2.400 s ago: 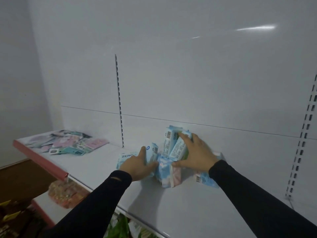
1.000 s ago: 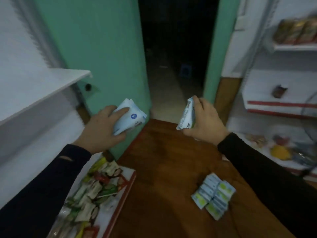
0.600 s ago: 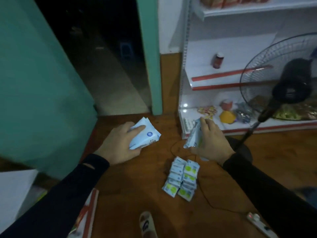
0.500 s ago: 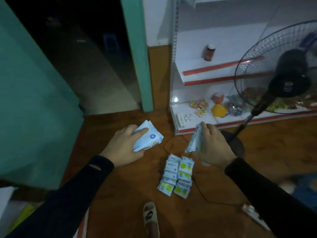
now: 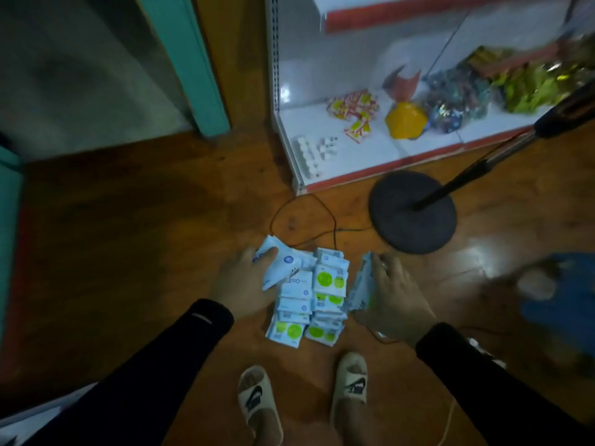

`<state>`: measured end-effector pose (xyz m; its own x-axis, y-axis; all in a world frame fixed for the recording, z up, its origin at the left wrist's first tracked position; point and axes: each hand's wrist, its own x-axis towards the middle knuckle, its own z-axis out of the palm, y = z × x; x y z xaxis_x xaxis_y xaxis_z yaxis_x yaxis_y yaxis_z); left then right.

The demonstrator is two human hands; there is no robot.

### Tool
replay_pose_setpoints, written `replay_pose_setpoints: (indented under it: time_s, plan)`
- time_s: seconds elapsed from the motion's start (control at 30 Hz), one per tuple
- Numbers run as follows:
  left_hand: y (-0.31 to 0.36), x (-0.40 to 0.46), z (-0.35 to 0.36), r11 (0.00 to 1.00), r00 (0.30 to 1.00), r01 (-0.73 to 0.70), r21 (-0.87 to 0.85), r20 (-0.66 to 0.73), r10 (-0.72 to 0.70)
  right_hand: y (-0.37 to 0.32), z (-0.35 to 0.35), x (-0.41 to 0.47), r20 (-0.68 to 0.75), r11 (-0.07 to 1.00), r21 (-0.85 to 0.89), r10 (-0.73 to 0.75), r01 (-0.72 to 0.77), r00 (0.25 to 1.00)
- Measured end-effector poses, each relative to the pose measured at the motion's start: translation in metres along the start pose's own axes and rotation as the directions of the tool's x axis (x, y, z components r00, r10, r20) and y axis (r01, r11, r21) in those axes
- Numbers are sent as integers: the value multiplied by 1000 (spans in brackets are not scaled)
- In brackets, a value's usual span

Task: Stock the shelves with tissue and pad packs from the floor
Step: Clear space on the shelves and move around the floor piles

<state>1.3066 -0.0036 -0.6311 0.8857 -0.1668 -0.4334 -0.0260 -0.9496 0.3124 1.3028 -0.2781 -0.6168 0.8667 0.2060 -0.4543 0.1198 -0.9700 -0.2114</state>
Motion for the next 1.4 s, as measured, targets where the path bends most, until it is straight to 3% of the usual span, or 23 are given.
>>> replay_pose_setpoints:
  time_s: [0.37, 0.47, 0.57, 0.8, 1.0, 1.13, 1.4]
  plan:
    - [-25, 198, 289, 990, 989, 129, 62, 70, -134, 84, 266, 210, 95, 998, -37, -56, 59, 994]
    - [-28, 205, 333, 985, 966, 112, 134, 217, -139, 97, 324, 214, 218, 994, -76, -64, 82, 974]
    - [-33, 201, 334, 991, 980, 107, 81, 159, -118, 103, 333, 204, 219, 996, -45, -63, 75, 974]
    - [-34, 148, 194, 994, 995, 93, -65, -14, -94, 61, 198, 165, 114, 989, -1, -148, 149, 982]
    - [-35, 33, -24, 992, 948, 55, -117, -304, -89, -54, -1, 96, -257, 935, 49, -328, 351, 909]
    - [-35, -69, -157, 995, 842, 64, -75, -531, -94, -134, -122, 33, -502, 868, 35, -413, 495, 760]
    - [-4, -309, -311, 961, 537, 266, -72, -817, -210, -252, -282, -115, -669, 682, -110, -589, 723, 454]
